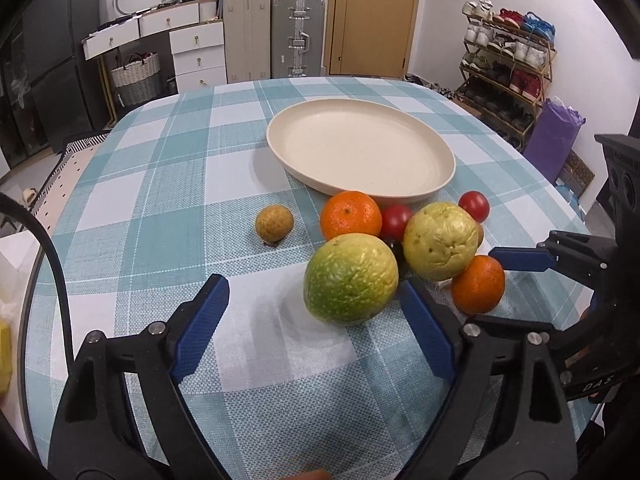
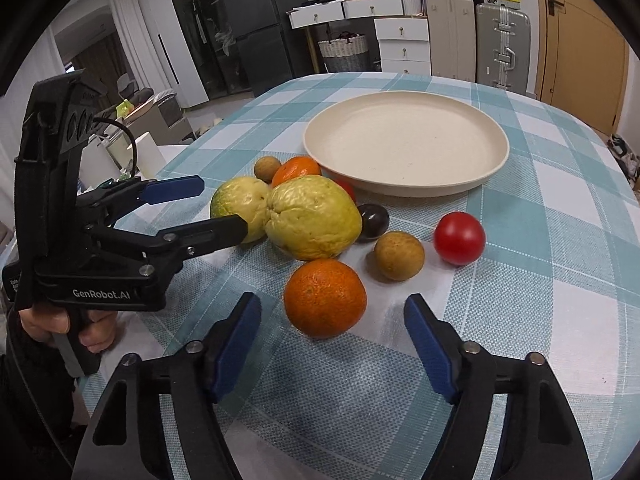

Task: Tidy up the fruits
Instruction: 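Close the left gripper on a green citrus while the right gripper grasps an orange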

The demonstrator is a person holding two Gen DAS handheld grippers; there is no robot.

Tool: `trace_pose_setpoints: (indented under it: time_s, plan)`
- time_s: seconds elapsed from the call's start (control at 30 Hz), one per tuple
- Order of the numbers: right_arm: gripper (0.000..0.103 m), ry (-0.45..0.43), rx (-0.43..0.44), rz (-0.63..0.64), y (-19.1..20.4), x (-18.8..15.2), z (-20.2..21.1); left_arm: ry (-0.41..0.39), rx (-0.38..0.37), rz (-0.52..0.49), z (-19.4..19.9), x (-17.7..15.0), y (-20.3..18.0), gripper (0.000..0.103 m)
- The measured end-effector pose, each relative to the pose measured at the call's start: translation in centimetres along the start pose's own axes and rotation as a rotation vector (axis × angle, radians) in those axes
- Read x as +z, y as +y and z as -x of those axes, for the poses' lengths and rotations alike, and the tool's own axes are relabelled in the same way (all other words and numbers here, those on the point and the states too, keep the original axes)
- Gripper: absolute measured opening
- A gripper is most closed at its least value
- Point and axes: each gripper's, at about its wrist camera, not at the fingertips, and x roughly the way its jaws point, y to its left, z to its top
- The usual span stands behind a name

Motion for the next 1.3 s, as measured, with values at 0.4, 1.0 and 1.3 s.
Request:
trace_pose_setpoints:
  time_s: [0.4, 1.0, 1.3]
  plan:
    - [0.055, 0.005, 0.036, -0.007, 0.6, 0.4, -0.2, 0.051, -0.007, -0.012, -1.5, 0.4, -0.5, 0.077]
    - [0.041, 0.0, 0.013, -0.02, -0.2, -0.3, 0.5, 0.03, -0.063, -0.049, -0.5, -0.4, -1.0, 0.045]
    - [0.041, -0.012, -0.001, -0.027, -0.5, -0.7, 1.4, 0.049, -0.057, -0.033, -0.5, -0.2, -0.9, 0.047]
